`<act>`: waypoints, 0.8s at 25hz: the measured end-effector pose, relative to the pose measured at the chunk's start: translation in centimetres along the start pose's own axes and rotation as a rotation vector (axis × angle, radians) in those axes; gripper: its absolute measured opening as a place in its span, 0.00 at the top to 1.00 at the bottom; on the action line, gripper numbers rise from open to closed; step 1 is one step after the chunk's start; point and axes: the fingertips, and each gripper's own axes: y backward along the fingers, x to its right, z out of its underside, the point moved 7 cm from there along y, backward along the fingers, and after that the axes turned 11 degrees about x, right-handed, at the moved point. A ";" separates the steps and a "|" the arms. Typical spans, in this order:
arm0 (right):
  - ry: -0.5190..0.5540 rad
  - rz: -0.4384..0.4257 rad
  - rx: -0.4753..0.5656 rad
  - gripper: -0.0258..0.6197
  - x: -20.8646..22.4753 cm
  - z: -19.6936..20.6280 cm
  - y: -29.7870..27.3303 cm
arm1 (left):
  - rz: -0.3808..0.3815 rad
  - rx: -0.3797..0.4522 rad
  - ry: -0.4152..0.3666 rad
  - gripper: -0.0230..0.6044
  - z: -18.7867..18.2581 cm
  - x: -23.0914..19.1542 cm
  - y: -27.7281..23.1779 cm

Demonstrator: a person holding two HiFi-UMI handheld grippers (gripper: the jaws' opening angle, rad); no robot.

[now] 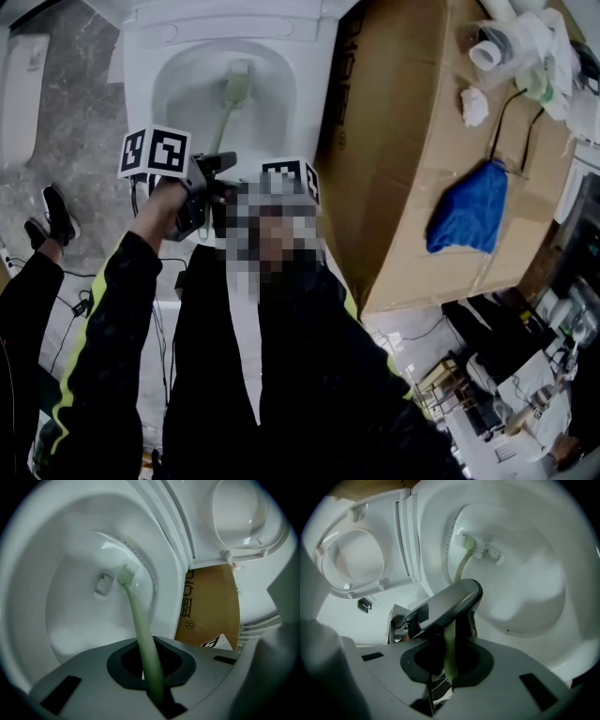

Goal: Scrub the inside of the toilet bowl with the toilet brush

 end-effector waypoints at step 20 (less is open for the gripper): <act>0.014 0.057 0.110 0.87 1.5 1.3 3.0 | 0.044 -0.095 -0.004 0.92 3.2 0.8 -1.7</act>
